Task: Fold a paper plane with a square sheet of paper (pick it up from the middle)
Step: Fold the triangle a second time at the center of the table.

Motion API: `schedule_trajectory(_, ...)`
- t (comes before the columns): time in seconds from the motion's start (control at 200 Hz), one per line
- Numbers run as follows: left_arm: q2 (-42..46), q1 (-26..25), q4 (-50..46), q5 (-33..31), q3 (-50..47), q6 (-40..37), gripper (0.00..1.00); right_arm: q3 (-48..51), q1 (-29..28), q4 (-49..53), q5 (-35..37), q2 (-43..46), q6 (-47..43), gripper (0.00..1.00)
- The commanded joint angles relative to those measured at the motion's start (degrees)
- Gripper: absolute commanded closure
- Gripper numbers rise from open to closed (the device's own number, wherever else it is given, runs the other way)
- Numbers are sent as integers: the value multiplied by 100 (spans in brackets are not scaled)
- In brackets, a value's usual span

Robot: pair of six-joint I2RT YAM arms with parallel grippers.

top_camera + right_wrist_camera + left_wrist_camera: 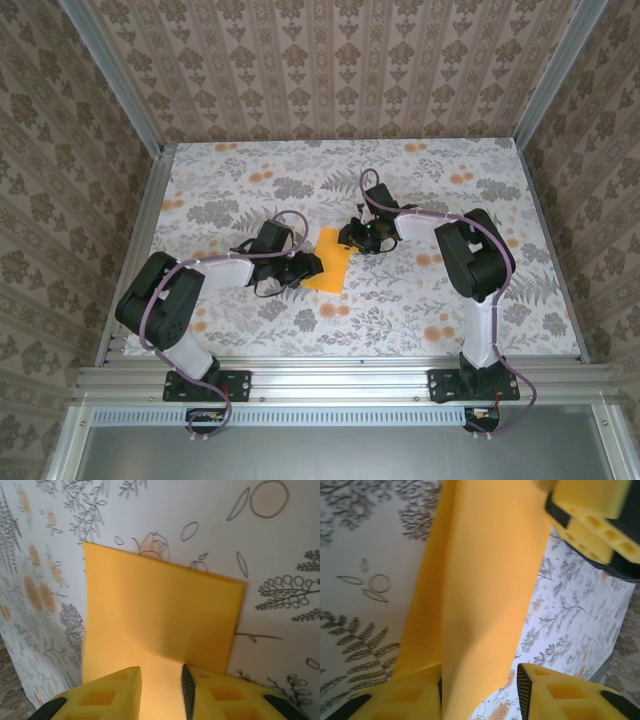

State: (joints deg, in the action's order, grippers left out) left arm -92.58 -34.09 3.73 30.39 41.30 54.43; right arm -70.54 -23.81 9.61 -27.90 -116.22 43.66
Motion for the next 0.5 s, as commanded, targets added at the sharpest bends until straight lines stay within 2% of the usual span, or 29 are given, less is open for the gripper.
schedule_trajectory(0.0, 176, 16, 393, 332, 173, 1, 52, -39, -10, 294, 78, -150, -64, 70)
schedule_trajectory(0.205, -148, 20, 1056, 608, 268, 262, 46, 41, -13, 190, 14, -163, 24, 70)
schedule_trajectory(0.495, -468, 8, 1359, 796, 455, 390, 43, 82, 4, 91, -103, -146, 55, 70)
